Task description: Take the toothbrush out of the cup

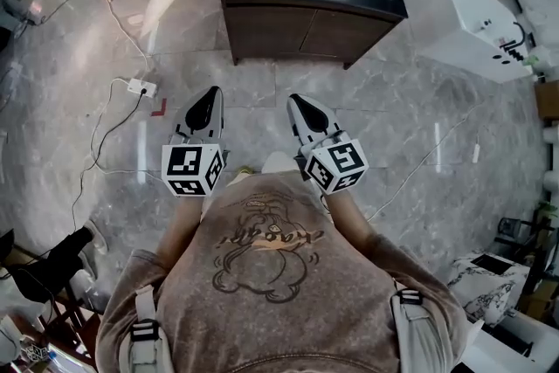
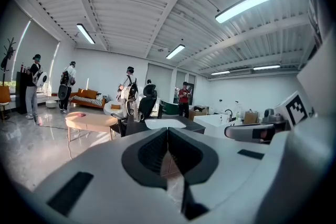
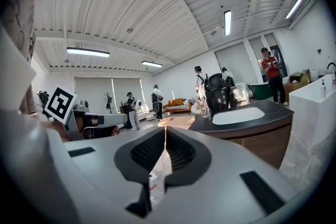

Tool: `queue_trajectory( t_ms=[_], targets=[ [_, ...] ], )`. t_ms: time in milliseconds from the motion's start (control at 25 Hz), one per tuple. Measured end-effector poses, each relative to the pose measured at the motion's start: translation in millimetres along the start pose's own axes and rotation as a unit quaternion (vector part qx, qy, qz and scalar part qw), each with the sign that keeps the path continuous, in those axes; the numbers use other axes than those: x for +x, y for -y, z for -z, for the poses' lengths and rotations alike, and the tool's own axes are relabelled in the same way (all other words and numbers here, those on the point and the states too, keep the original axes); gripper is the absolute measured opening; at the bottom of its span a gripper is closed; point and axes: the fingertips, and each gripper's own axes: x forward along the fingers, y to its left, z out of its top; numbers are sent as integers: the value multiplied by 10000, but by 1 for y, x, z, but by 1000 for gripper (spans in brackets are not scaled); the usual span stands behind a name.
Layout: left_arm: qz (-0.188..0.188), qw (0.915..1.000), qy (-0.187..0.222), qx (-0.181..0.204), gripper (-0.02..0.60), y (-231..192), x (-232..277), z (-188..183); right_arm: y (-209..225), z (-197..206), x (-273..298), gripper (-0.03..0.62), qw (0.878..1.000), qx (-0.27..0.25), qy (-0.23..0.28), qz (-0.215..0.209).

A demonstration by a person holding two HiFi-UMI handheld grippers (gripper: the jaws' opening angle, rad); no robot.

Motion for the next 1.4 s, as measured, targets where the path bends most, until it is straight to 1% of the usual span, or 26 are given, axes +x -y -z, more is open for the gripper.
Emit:
queue_trajectory(
  t_ms=[120,280,560,760,1000,1400],
  targets=[
    [59,10000,-31,-22,18,-10,5,-1,-1,0,9,20,9999,53,-5,93],
    [40,10000,-25,-40,18,-22,13,-2,1,-6,24,20,9999,19,48,96],
    [-14,9999,102,-65,18,-42,42,-8,20,-18,59,20,9998,-19,174,69],
    [22,9999,111,-48,18,-53,74,-13,39,-23,90,20,9999,-21,171,8],
    [42,9999,124,-88,18,-70,123,-24,75,-34,134,20,9999,6,157,53],
    [-97,9994,204,-259,18,-101,229,-65,159,-83,205,20,9998,3,183,32]
  ],
)
